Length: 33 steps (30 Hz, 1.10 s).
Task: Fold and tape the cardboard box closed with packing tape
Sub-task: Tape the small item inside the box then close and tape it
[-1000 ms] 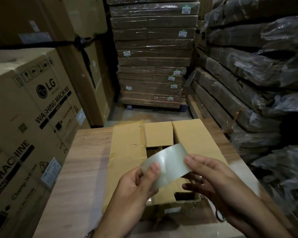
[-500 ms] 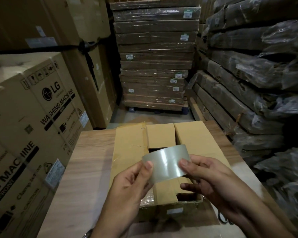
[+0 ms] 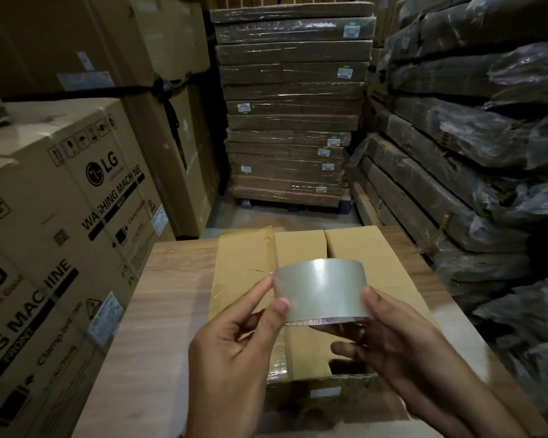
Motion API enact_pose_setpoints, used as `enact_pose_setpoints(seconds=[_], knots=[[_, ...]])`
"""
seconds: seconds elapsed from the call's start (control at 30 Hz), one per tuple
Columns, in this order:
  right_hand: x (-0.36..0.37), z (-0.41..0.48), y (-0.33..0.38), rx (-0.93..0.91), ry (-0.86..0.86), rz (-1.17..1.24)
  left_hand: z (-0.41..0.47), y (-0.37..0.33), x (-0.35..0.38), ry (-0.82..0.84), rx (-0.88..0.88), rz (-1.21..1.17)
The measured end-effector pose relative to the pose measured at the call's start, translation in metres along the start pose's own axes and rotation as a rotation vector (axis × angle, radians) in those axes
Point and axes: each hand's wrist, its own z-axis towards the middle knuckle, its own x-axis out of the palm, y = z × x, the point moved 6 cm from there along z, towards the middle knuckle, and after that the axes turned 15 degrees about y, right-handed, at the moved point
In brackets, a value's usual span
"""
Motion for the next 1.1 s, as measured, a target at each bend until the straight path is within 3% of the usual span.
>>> enact_pose_setpoints(seconds=[0.17, 0.3, 0.53, 0.63, 0.8, 0.93, 1.0, 1.1], knots=[[0.003, 0.007, -0.016, 0.122, 0.068, 0.349, 0.011, 0.006, 0.015, 0.347, -0.161, -0.069], [0.009, 0.01, -0.022, 0.224, 0.121, 0.477, 0.016, 0.006, 0.013, 0.471, -0.142, -0.092], [0.004, 0.011, -0.032, 0.288, -0.064, 0.368, 0.018, 0.003, 0.017, 0.373, -0.105, -0.219], [0.002, 0.011, -0.026, 0.219, -0.17, 0.061, 0.016, 0.003, 0.016, 0.306, -0.161, -0.304], [0.009, -0.005, 0.018, -0.253, -0.421, -0.72, 0.014, -0.003, 0.018, 0.258, -0.154, -0.308], [0.031, -0.01, 0.029, -0.449, -0.374, -1.206, 0.012, -0.009, 0.021, 0.235, -0.122, -0.244], [0.039, -0.012, 0.031, -0.547, -0.418, -1.328, 0.01, -0.015, 0.024, 0.239, -0.091, -0.199], [0.047, -0.017, 0.034, -0.697, -0.447, -1.313, 0.007, -0.022, 0.027, 0.238, -0.057, -0.19]])
